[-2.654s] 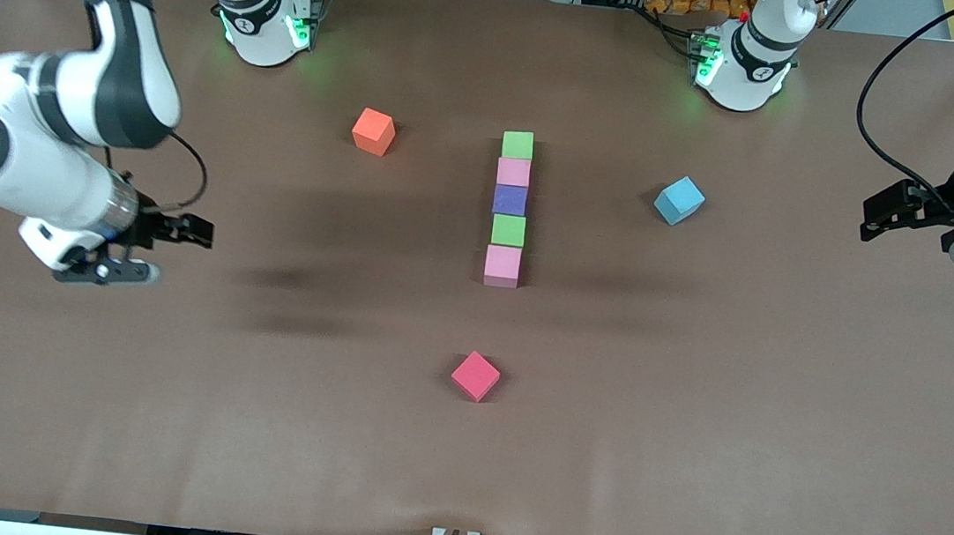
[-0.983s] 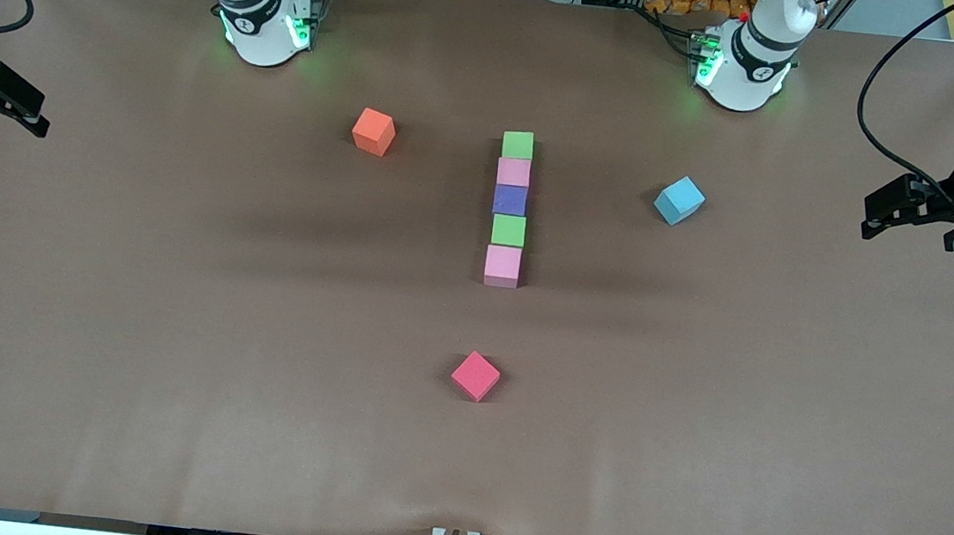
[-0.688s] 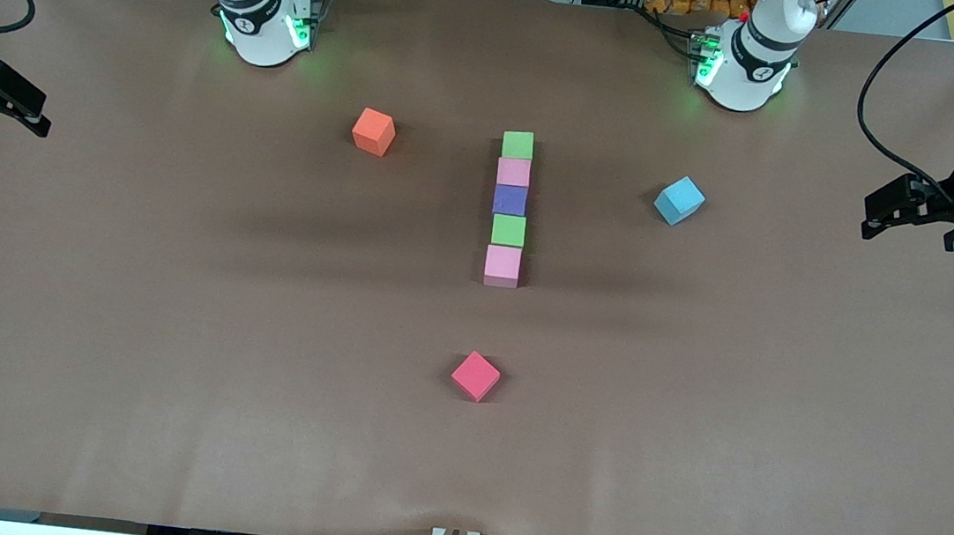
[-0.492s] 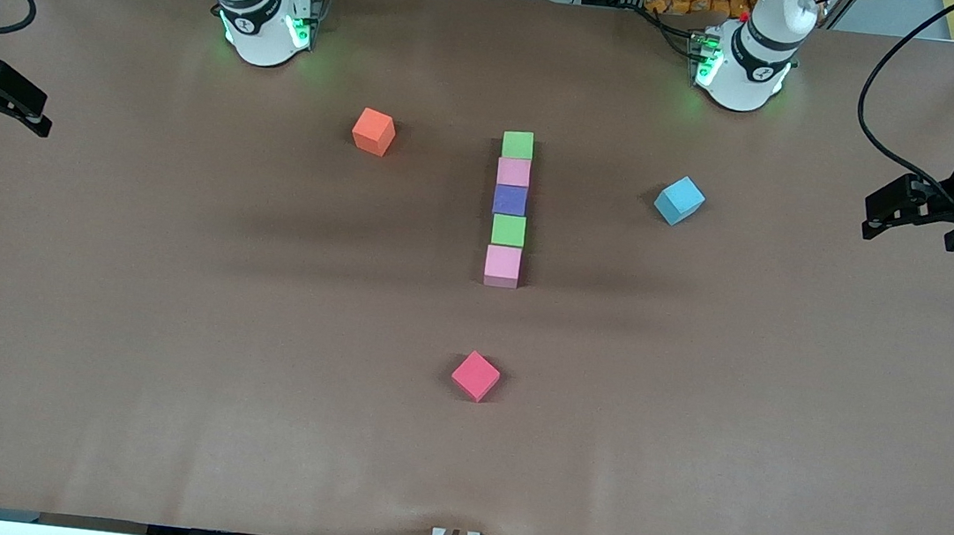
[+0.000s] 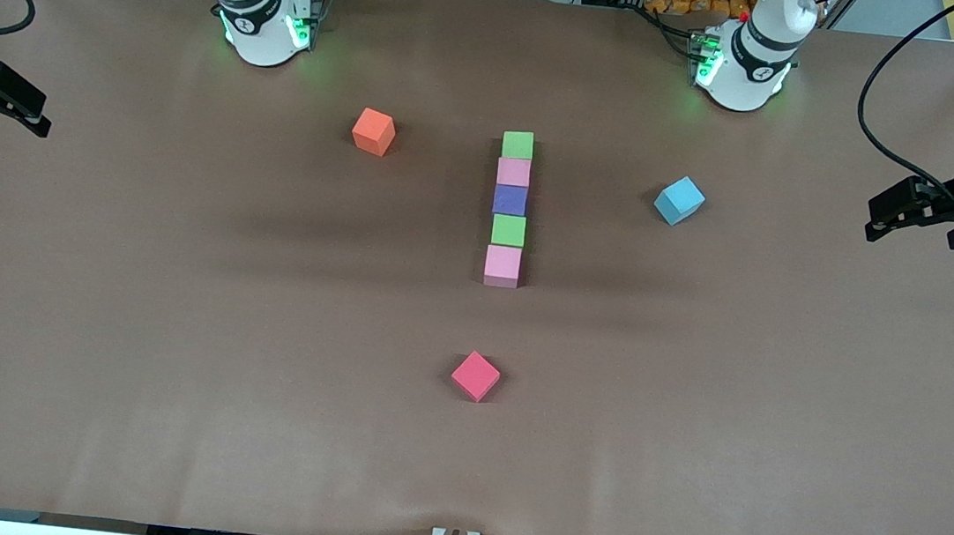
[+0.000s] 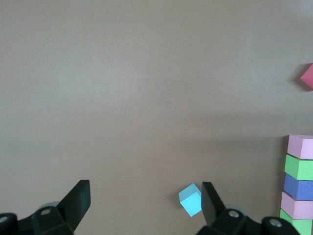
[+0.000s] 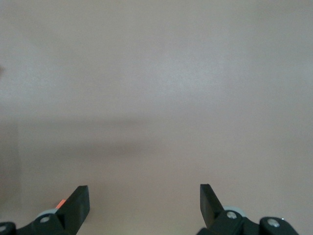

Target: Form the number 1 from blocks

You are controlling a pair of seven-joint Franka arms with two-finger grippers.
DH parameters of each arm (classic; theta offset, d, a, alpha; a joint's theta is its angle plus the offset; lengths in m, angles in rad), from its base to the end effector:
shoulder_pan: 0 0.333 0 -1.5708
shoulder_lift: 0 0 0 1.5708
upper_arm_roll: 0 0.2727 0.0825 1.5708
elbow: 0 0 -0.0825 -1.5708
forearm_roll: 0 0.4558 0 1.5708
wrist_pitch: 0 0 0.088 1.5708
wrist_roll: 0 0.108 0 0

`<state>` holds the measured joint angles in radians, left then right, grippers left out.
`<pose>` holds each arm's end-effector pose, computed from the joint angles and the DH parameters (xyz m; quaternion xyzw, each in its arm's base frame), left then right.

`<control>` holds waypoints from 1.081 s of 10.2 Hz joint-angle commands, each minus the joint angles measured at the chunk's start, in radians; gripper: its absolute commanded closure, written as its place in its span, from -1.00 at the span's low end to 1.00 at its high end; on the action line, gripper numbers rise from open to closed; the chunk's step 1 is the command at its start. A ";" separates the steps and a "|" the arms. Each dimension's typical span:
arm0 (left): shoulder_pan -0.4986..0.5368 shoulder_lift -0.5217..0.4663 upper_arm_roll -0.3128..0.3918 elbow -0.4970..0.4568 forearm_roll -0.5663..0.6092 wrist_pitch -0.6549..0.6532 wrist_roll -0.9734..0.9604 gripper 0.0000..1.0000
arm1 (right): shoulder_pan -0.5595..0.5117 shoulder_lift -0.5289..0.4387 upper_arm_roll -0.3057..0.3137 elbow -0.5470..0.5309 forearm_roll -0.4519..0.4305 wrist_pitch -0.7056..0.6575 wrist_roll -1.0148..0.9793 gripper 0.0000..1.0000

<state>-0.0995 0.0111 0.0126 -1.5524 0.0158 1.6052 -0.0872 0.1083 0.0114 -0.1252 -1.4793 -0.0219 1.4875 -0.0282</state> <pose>0.6309 -0.0533 0.5864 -0.9998 0.0000 -0.0215 0.0061 0.6208 -0.0126 0.6153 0.9999 0.0048 -0.0018 0.0116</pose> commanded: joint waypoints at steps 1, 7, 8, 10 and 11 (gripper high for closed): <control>0.000 -0.014 -0.005 0.015 0.007 -0.011 -0.020 -1.00 | 0.016 0.013 -0.010 0.022 -0.006 -0.027 -0.002 -1.00; 0.001 -0.013 -0.003 0.037 0.006 -0.041 -0.022 -1.00 | 0.021 0.013 -0.011 0.022 -0.004 -0.029 0.001 -1.00; 0.001 -0.011 -0.003 0.037 0.006 -0.041 -0.022 -1.00 | 0.021 0.015 -0.011 0.022 -0.004 -0.029 0.001 -1.00; 0.001 -0.011 -0.003 0.037 0.006 -0.045 -0.022 -1.00 | 0.019 0.015 -0.011 0.024 -0.004 -0.030 0.001 -1.00; 0.001 -0.011 -0.003 0.037 0.006 -0.045 -0.022 -1.00 | 0.021 0.016 -0.011 0.024 -0.004 -0.030 0.001 -1.00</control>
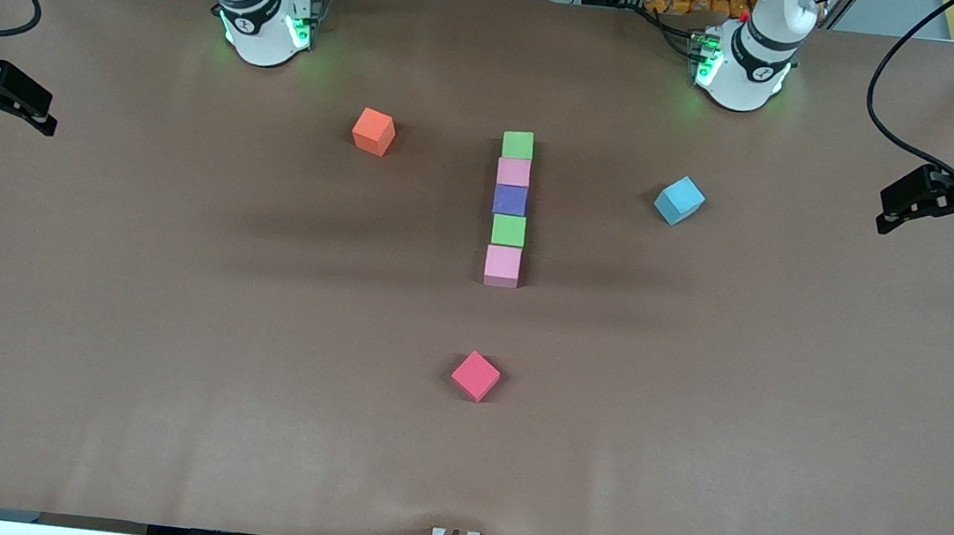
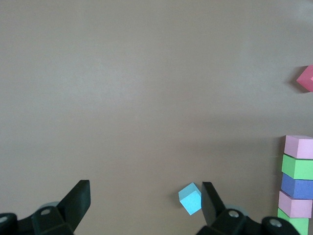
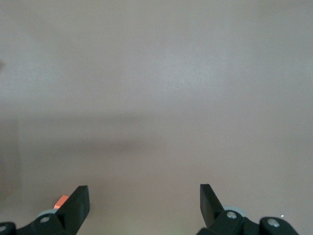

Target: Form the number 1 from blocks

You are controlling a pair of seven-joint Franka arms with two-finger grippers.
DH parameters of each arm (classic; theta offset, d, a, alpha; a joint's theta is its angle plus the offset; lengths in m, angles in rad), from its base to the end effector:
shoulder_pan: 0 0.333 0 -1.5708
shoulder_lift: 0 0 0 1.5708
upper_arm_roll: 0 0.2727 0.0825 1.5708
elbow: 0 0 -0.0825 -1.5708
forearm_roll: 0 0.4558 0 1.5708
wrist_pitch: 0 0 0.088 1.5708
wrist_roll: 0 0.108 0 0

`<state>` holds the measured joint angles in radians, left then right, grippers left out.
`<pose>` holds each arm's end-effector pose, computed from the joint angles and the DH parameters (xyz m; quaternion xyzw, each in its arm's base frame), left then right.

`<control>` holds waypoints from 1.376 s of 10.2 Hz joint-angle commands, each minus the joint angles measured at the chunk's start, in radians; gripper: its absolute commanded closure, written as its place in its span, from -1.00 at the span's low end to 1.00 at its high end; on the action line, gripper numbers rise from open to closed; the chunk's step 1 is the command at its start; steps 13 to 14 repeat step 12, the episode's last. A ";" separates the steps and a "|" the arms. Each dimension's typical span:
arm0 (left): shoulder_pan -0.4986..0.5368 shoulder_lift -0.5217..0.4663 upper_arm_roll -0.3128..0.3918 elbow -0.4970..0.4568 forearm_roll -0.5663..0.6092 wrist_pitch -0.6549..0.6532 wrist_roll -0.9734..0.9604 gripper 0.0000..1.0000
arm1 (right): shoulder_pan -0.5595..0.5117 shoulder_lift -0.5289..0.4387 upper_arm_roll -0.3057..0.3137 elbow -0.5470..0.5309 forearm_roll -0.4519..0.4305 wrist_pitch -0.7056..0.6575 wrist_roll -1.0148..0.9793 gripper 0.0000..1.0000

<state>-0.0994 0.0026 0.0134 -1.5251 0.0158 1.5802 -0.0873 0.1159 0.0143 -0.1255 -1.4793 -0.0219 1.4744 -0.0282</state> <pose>0.6264 -0.0523 0.6043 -0.9996 -0.0008 -0.0268 0.0056 0.6203 -0.0080 0.6123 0.9999 0.0083 -0.0098 0.0116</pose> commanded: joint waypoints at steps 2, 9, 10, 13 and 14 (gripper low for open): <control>0.001 -0.004 -0.004 0.008 0.006 -0.029 -0.022 -1.00 | 0.013 0.016 -0.013 0.028 -0.004 -0.017 0.002 -1.00; 0.004 -0.004 -0.003 0.008 0.004 -0.032 -0.026 -1.00 | 0.016 0.015 -0.002 0.024 -0.001 0.001 0.010 -1.00; 0.004 -0.004 -0.003 0.009 0.004 -0.042 -0.026 -1.00 | 0.013 0.013 -0.002 0.020 -0.001 0.000 0.010 -1.00; 0.006 -0.004 -0.003 0.009 0.004 -0.049 -0.026 -1.00 | 0.011 0.004 -0.002 0.019 -0.001 -0.006 0.010 -1.00; 0.006 -0.004 -0.003 0.009 0.004 -0.049 -0.026 -1.00 | 0.011 0.004 -0.002 0.019 -0.001 -0.006 0.010 -1.00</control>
